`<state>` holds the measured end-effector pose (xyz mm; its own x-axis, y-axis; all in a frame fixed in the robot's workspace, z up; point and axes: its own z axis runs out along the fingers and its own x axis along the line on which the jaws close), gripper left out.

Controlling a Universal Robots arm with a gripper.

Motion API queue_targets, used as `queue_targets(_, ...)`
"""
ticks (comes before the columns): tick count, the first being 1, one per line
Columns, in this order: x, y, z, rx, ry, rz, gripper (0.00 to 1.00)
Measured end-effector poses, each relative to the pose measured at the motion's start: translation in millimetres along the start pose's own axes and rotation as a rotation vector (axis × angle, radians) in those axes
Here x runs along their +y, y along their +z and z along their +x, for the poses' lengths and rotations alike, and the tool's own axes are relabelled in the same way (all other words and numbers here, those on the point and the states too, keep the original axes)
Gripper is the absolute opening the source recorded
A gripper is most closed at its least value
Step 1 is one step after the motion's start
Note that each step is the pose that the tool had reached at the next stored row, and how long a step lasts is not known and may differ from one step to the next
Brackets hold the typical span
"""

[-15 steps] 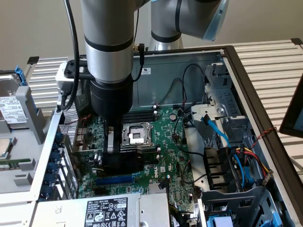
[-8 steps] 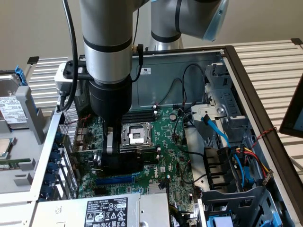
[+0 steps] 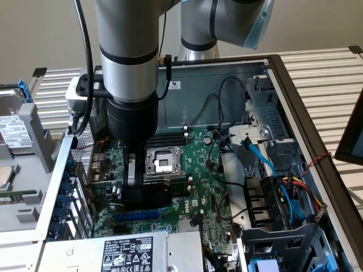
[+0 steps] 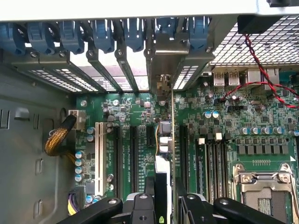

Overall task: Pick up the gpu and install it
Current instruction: 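Insert the gpu into the slot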

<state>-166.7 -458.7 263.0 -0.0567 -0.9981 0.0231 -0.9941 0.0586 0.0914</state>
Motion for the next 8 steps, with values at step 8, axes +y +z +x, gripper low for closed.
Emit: queue_targets(8,1.9,2.4,0.1,0.0002,0.0,-0.0001,0.27)
